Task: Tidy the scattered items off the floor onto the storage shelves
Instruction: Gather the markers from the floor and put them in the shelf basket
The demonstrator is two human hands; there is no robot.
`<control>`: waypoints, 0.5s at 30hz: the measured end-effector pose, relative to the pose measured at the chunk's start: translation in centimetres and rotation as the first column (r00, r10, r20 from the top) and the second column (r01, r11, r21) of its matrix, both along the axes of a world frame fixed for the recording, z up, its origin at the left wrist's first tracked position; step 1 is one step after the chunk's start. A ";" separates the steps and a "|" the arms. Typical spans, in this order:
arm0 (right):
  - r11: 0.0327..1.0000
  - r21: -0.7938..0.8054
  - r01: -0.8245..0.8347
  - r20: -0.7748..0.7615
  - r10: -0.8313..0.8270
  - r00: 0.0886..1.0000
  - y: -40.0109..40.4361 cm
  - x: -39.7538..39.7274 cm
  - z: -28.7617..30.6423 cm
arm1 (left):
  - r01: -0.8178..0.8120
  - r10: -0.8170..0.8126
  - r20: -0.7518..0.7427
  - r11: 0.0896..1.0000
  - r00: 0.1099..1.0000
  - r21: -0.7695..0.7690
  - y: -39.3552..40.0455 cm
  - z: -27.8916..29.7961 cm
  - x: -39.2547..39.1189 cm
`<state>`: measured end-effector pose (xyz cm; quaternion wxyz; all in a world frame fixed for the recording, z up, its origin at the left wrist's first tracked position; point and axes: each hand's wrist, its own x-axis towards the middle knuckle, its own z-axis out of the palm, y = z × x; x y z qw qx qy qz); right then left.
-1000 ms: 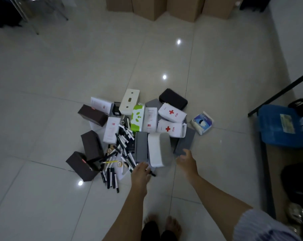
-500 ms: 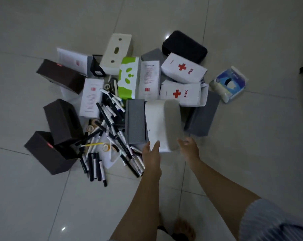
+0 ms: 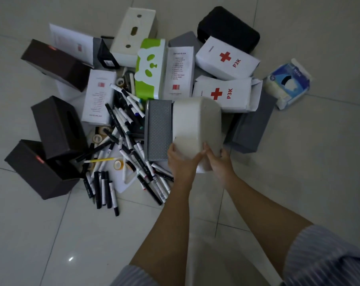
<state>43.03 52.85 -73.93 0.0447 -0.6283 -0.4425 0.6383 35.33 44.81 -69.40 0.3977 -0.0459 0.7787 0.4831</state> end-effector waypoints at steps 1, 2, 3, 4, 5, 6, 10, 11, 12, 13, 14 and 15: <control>1.000 -0.002 -0.001 0.010 0.001 1.000 -0.3 0.3 0.8 | 0.000 0.000 -0.013 1.000 1.000 -0.008 0.0 0.9 -0.1; 1.000 0.004 0.007 0.009 -0.007 1.000 -0.7 0.5 1.7 | -0.003 0.002 -0.015 1.000 1.000 -0.012 -0.1 2.1 -0.1; 1.000 0.010 0.018 -0.005 -0.018 1.000 -1.0 0.8 2.7 | -0.007 0.007 -0.008 1.000 1.000 -0.021 -0.1 3.4 -0.2; 1.000 0.011 0.027 -0.023 -0.027 0.999 -1.3 1.2 3.8 | -0.001 0.001 -0.008 0.999 1.000 -0.033 -0.1 4.5 -0.3; 0.999 0.010 0.039 -0.044 -0.039 0.998 -1.5 1.5 4.8 | 0.020 -0.020 -0.010 0.999 1.000 -0.044 0.0 5.8 -0.3; 0.998 0.016 0.058 -0.053 -0.057 0.997 -1.7 1.6 6.3 | 0.052 -0.053 -0.011 0.998 0.999 -0.046 0.0 7.2 -0.3; 0.994 0.079 0.071 -0.101 -0.063 0.993 -1.0 1.9 12.5 | 0.124 -0.124 -0.014 0.992 0.992 -0.026 0.1 12.1 -0.5; 0.994 0.084 0.074 -0.113 -0.064 0.992 -0.8 2.0 13.8 | 0.130 -0.130 -0.005 0.991 0.991 -0.013 0.0 13.4 -0.5; 0.993 0.088 0.079 -0.129 -0.068 0.989 -0.6 2.1 15.3 | 0.119 -0.119 0.009 0.993 0.993 -0.004 0.1 15.4 -0.5; 0.992 0.088 0.090 -0.151 -0.076 0.986 -0.4 2.2 16.8 | 0.081 -0.081 0.038 0.997 0.996 0.011 0.0 17.3 -0.6; 0.991 0.083 0.102 -0.170 -0.087 0.981 -0.3 2.3 18.2 | 0.024 -0.027 0.076 0.998 0.997 0.050 -0.1 18.8 -0.7; 0.991 0.064 0.116 -0.191 -0.102 0.976 -0.2 2.5 19.8 | -0.038 0.026 0.120 0.994 0.992 0.098 -0.2 20.3 -0.8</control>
